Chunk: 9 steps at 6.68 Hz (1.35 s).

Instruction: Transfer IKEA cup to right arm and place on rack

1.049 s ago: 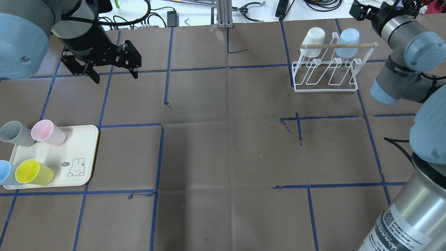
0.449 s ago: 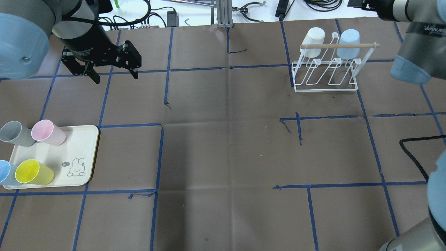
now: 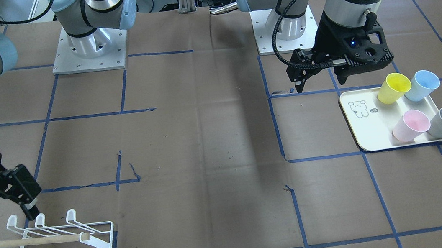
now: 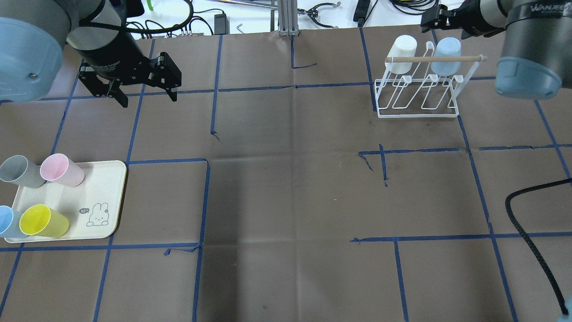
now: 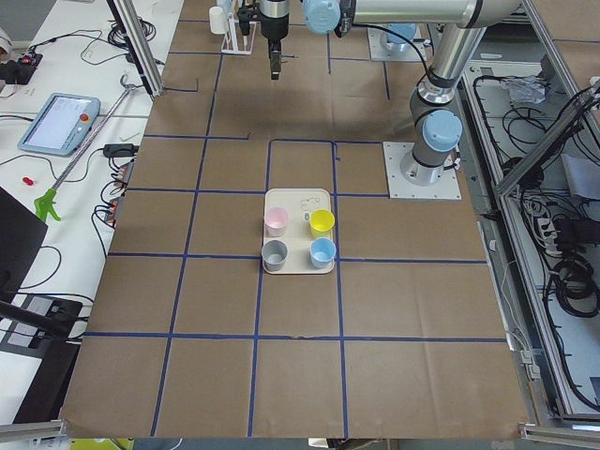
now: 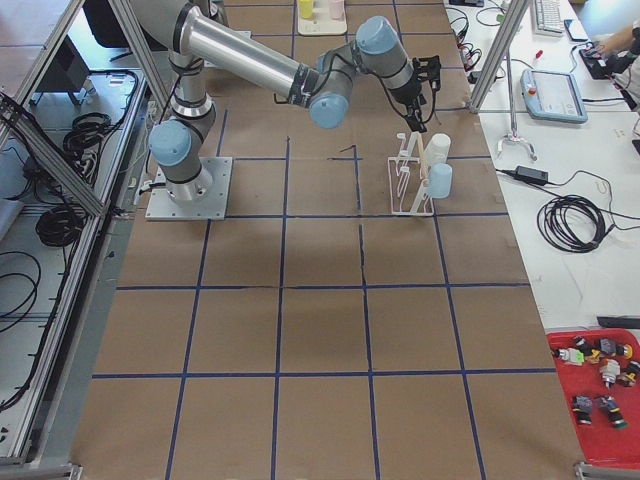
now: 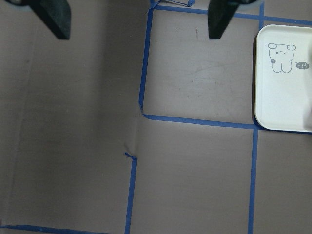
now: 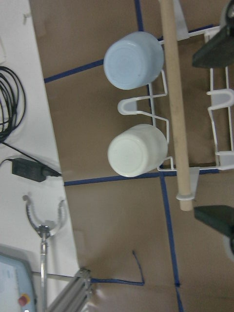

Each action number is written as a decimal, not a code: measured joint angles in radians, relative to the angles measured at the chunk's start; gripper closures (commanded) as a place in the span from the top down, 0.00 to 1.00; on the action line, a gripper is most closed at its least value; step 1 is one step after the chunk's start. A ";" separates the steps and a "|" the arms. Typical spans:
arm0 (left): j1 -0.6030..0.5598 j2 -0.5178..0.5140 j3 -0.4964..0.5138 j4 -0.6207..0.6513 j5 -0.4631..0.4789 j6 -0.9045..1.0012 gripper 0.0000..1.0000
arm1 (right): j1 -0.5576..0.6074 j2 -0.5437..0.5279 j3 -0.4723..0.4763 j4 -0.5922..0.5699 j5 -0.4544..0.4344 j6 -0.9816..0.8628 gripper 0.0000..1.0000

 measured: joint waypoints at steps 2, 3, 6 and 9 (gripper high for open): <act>0.000 0.001 0.000 0.000 0.000 0.000 0.99 | 0.029 -0.141 0.000 0.317 -0.030 0.004 1.00; 0.000 0.001 0.000 0.000 0.000 0.000 0.99 | 0.037 -0.193 -0.001 0.462 -0.048 0.004 1.00; 0.000 0.001 0.000 0.000 0.000 0.000 0.99 | 0.157 -0.253 -0.018 0.595 -0.109 0.107 1.00; 0.000 0.002 0.000 0.000 0.000 0.000 0.99 | 0.214 -0.216 -0.040 0.600 -0.161 0.144 1.00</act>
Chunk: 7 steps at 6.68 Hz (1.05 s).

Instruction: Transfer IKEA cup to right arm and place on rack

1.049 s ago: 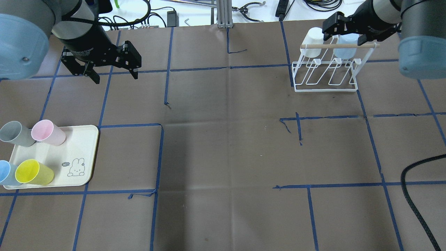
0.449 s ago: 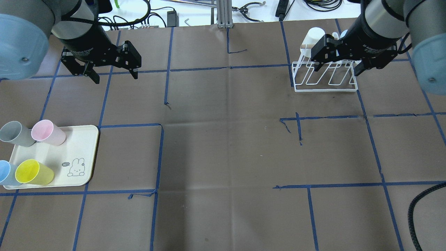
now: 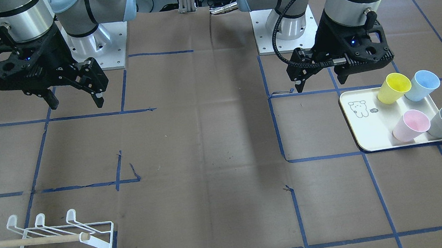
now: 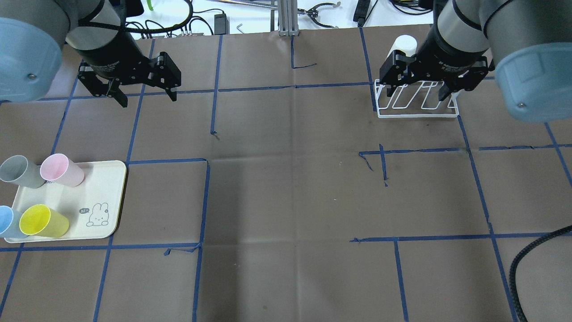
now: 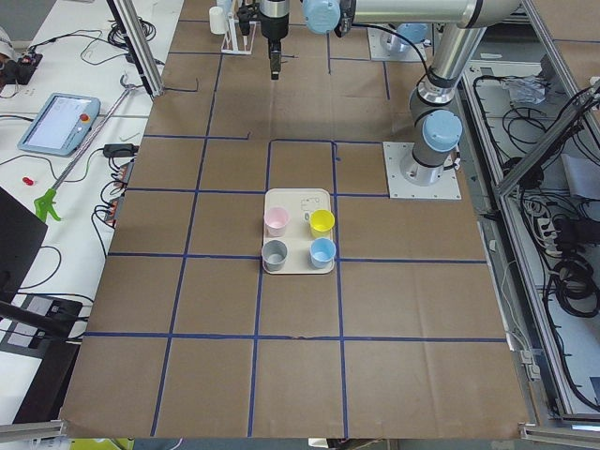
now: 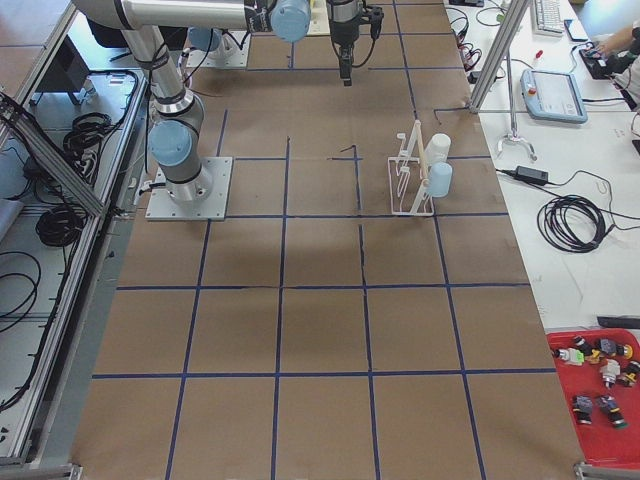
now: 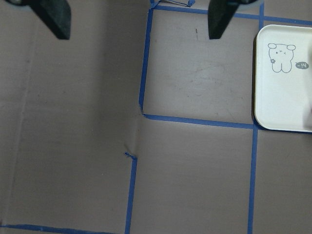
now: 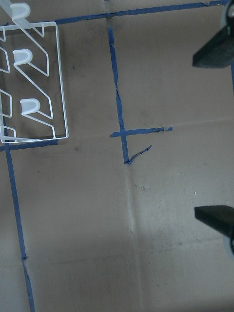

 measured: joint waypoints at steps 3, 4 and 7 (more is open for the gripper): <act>0.000 0.000 0.001 0.000 0.000 0.000 0.99 | 0.004 0.006 -0.010 0.029 -0.017 0.004 1.00; 0.000 0.000 0.001 0.000 0.000 0.000 0.99 | 0.006 0.004 -0.011 0.048 -0.037 0.003 1.00; 0.000 0.001 0.000 0.000 0.000 0.001 0.99 | 0.027 0.003 -0.012 0.058 -0.049 -0.007 1.00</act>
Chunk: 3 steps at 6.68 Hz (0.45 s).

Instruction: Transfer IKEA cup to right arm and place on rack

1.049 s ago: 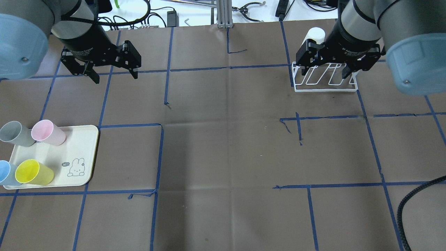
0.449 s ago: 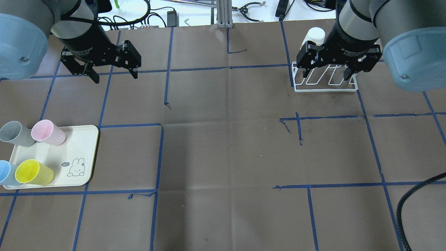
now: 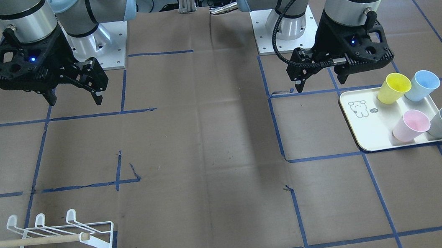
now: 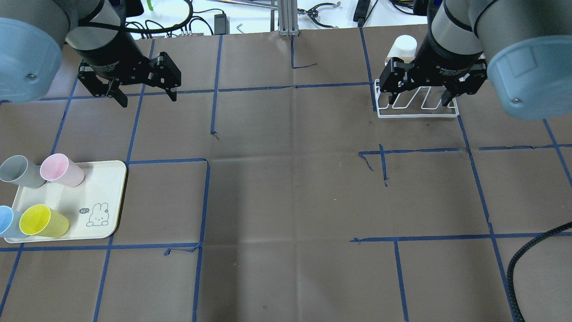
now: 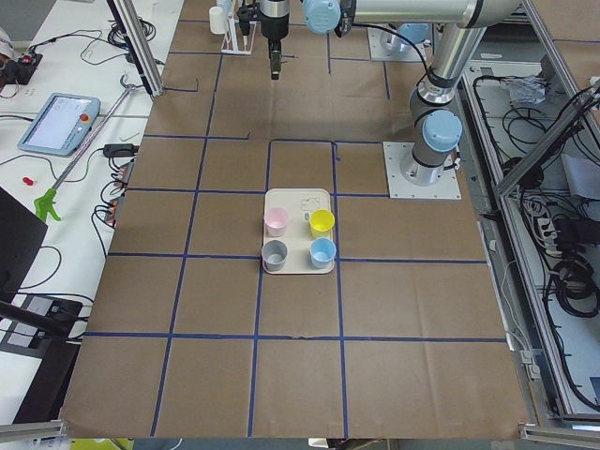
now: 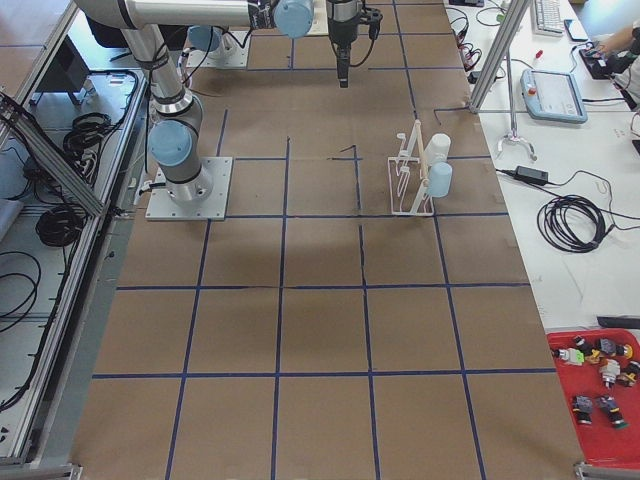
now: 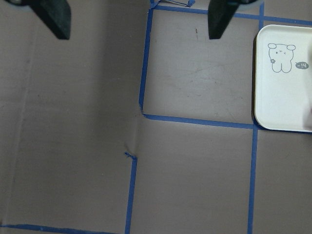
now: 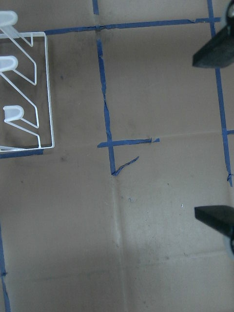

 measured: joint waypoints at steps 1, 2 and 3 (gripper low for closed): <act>0.000 0.000 0.000 0.000 0.000 0.000 0.99 | 0.012 0.000 0.000 -0.004 0.002 -0.008 1.00; 0.000 0.000 0.000 -0.001 0.000 -0.001 0.99 | 0.017 -0.001 0.000 -0.007 0.003 -0.015 1.00; 0.000 0.000 0.000 -0.001 0.000 -0.001 0.99 | 0.020 -0.001 0.000 -0.008 0.004 -0.018 1.00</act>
